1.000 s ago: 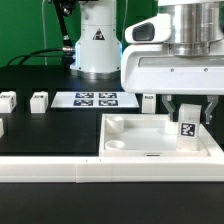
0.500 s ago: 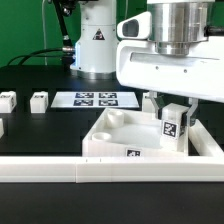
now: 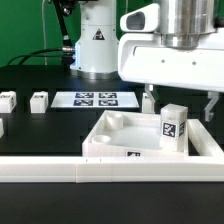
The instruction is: Assemble square table
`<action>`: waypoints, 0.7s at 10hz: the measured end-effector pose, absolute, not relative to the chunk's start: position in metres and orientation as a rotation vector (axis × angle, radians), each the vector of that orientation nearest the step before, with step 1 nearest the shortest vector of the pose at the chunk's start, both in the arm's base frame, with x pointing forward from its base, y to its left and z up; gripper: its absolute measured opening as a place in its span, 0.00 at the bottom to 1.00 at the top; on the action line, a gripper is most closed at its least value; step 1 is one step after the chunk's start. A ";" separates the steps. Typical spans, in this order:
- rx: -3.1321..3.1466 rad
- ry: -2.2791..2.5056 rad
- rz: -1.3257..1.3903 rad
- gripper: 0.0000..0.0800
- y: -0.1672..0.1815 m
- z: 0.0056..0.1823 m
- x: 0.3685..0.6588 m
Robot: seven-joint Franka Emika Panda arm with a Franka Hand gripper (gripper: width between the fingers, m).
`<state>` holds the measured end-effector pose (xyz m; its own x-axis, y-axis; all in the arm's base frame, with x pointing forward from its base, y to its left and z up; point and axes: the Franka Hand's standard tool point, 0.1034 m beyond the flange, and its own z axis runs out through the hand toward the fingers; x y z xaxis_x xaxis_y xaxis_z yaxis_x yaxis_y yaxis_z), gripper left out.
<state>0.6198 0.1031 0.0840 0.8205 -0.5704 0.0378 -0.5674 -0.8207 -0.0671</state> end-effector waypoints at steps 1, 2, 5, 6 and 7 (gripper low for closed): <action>-2.960 0.869 -0.084 0.80 0.107 0.088 0.619; -2.980 0.799 -0.067 0.81 0.107 0.093 0.617; -3.005 0.696 -0.050 0.81 0.104 0.102 0.616; -3.005 0.693 -0.052 0.81 0.105 0.103 0.616; -3.005 0.694 -0.052 0.81 0.105 0.102 0.616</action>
Offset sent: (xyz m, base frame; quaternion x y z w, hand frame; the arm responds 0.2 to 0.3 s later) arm -0.0180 -0.0013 0.0175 -0.0040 -0.0490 -0.0815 0.9955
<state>0.6165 0.1047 0.1024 0.8983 -0.4390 0.0200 -0.4370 -0.8972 -0.0633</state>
